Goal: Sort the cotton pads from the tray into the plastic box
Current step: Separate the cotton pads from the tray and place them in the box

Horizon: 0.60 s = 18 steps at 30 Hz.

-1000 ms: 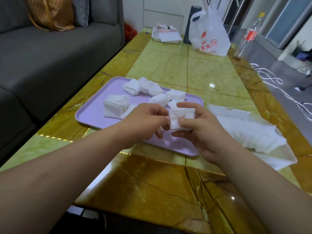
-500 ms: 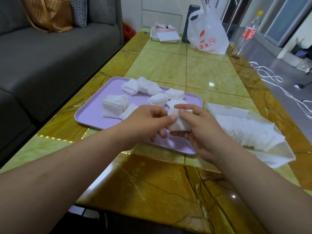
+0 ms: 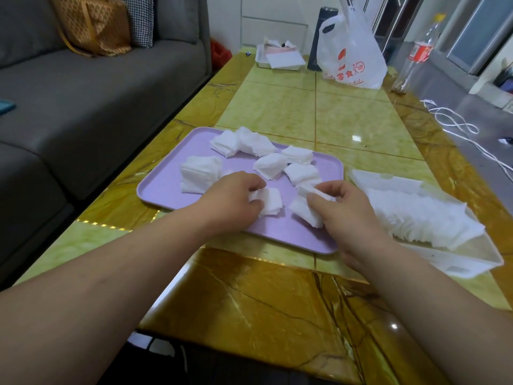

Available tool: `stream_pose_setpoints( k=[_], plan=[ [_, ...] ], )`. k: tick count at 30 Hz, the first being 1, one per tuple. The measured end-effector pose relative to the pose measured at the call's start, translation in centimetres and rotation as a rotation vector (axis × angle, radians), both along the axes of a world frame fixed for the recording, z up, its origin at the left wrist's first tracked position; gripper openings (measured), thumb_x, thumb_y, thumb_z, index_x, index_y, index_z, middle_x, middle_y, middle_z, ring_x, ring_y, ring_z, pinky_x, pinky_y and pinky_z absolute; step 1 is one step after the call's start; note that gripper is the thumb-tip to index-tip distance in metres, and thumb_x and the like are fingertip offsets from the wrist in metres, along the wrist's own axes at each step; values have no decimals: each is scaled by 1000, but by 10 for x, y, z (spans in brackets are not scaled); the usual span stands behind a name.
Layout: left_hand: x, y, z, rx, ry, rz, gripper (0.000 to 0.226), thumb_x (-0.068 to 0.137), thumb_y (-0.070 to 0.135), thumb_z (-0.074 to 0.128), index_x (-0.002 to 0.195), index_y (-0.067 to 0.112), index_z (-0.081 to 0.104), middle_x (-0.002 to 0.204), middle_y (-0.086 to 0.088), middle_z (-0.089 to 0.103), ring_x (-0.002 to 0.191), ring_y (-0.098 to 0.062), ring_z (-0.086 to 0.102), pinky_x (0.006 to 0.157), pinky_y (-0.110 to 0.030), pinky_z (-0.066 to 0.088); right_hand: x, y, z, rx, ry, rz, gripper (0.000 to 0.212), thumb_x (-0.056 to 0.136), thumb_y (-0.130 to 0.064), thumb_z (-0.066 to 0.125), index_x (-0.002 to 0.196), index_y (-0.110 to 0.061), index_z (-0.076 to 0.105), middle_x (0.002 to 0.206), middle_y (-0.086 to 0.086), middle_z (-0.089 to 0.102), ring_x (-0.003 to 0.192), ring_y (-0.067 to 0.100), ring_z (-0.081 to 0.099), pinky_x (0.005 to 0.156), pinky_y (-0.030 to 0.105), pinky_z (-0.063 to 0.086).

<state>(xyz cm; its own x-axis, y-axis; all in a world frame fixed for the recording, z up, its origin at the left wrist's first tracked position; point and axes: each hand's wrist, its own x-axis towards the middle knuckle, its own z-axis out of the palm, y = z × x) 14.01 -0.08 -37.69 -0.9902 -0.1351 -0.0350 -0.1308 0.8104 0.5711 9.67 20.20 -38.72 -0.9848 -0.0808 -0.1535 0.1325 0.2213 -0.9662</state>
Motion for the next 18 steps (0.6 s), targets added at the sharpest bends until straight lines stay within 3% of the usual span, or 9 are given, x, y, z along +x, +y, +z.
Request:
stream_pose_setpoints(
  k=[2, 5, 10, 13, 15, 18],
  plan=[
    [-1, 0, -2, 23, -1, -13, 42, 93, 26, 66, 135, 25, 60, 118, 8, 63, 110, -17, 59, 94, -28, 45, 0, 0, -2, 2, 9, -12, 21, 87, -19, 70, 105, -28, 63, 108, 3, 69, 90, 25, 71, 80, 50, 62],
    [-3, 1, -1, 75, -33, -14, 35, 87, 29, 70, 122, 28, 65, 95, 15, 61, 92, -15, 62, 84, -30, 51, 1, 0, -2, 30, 17, 10, 29, 82, -15, 71, 106, -31, 62, 109, 2, 69, 97, 26, 70, 89, 50, 60],
    [-2, 0, 3, 93, 66, -19, 15, 81, 24, 74, 94, 28, 68, 95, 11, 69, 82, -10, 63, 71, -26, 51, 1, -1, -4, -84, -24, 22, 31, 81, -11, 72, 103, -30, 62, 113, 5, 66, 101, 29, 72, 83, 47, 64],
    [0, -2, 6, 90, 124, -7, 5, 85, 25, 72, 86, 28, 68, 77, 24, 68, 61, 3, 57, 57, -17, 39, -1, 1, -5, -94, -28, 27, 28, 87, -6, 70, 103, -28, 62, 114, 6, 66, 99, 27, 72, 82, 43, 64],
    [1, -3, 12, 161, 187, 24, 5, 86, 23, 72, 86, 25, 68, 60, 33, 60, 50, 8, 52, 52, -9, 34, -2, 2, -5, -57, -12, 22, 29, 84, -9, 73, 104, -28, 64, 112, 4, 69, 98, 24, 71, 81, 40, 64],
    [3, -1, 27, 428, 239, 40, 8, 88, 17, 75, 89, 14, 68, 70, 17, 66, 48, 2, 55, 54, -16, 46, -3, 3, -5, -166, -73, 8, 37, 77, -7, 79, 111, -18, 68, 108, 6, 75, 97, 25, 74, 83, 41, 63]
  ],
)
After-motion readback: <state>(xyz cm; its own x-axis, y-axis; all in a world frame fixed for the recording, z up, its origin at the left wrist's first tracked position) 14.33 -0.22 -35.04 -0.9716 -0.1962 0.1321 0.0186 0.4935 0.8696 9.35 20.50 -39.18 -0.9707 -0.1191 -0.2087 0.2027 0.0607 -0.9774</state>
